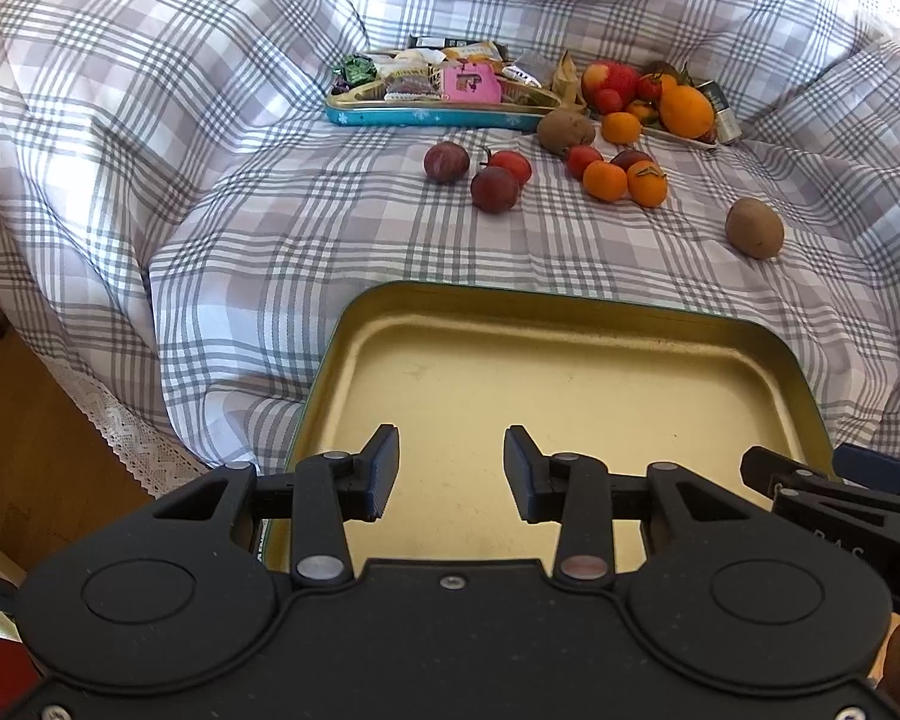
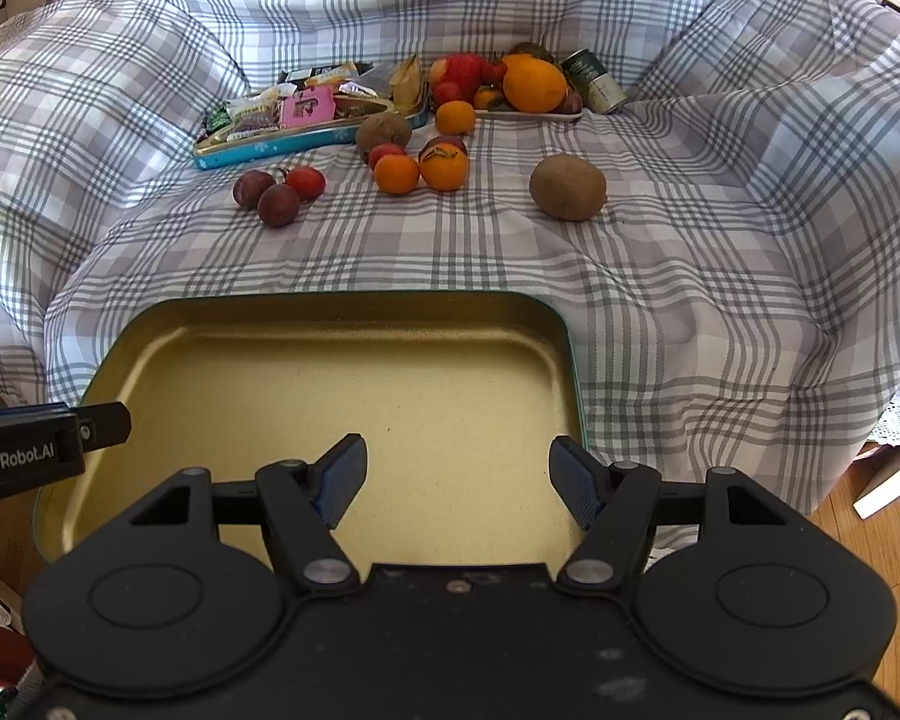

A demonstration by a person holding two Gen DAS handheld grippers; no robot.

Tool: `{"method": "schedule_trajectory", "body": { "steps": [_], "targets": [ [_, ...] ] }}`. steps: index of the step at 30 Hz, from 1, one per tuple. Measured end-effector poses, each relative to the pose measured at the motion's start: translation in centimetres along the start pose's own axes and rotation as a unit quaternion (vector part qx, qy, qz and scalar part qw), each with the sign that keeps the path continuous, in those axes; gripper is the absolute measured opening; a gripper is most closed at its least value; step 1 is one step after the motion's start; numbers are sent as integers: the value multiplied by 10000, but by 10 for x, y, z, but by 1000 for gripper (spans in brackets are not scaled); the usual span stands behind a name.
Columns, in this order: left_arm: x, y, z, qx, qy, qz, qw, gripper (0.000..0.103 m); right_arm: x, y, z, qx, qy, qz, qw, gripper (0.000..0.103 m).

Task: Organize fruits

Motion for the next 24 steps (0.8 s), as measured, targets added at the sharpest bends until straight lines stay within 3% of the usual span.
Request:
{"method": "schedule_trajectory", "body": {
  "steps": [9, 24],
  "targets": [
    [-7, 18, -2, 25, 56, -168, 9998, 47, -21, 7, -8, -133, 69, 254, 9996, 64],
    [-47, 80, -32, -386, -163, -277, 9987, 47, -40, 73, -34, -98, -171, -276, 9994, 64]
  ]
}}
Point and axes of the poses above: each gripper's, at about its wrist camera, not at the fingertips, and x roughly against the way its jaws point, z to its left, y to its top, the point moved 6 cm from there along -x, roughly the way its jaws point, and after that the axes turned 14 degrees about x, right-handed, at the moved point
